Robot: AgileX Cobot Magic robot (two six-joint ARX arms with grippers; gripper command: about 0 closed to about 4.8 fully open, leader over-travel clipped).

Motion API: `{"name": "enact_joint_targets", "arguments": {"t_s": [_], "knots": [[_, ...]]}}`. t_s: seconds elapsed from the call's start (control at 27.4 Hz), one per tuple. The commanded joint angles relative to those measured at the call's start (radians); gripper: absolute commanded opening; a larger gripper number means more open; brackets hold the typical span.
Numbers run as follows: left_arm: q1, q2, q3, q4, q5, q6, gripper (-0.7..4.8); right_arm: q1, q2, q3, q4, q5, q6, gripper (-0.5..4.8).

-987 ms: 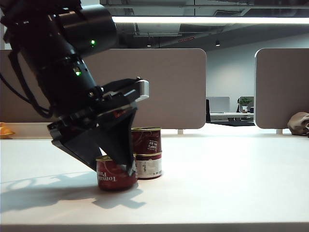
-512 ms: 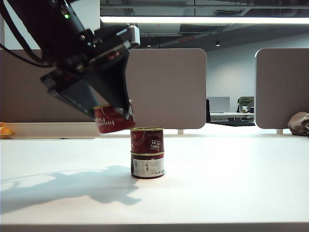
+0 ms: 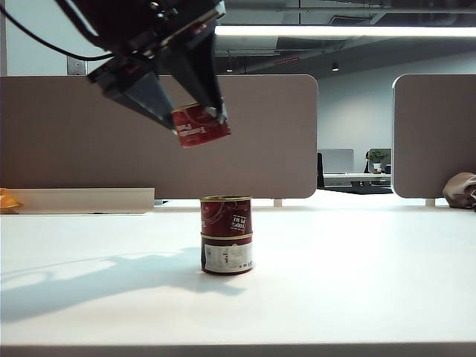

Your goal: Pick up the cans one by one and stack them together.

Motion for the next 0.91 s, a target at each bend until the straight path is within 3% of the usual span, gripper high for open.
{"name": "enact_joint_targets", "arguments": {"t_s": [0.04,0.91], "knots": [[0.001,0.034,0.035,-0.001,0.008,0.026,2.46,0.0,0.0,0.002,0.013,-0.01,0.004,-0.05],[0.001,0.173,0.047,0.025,0.077,0.044,2.46,0.0,0.0,0.002,0.012,-0.008,0.009,-0.05]]}}
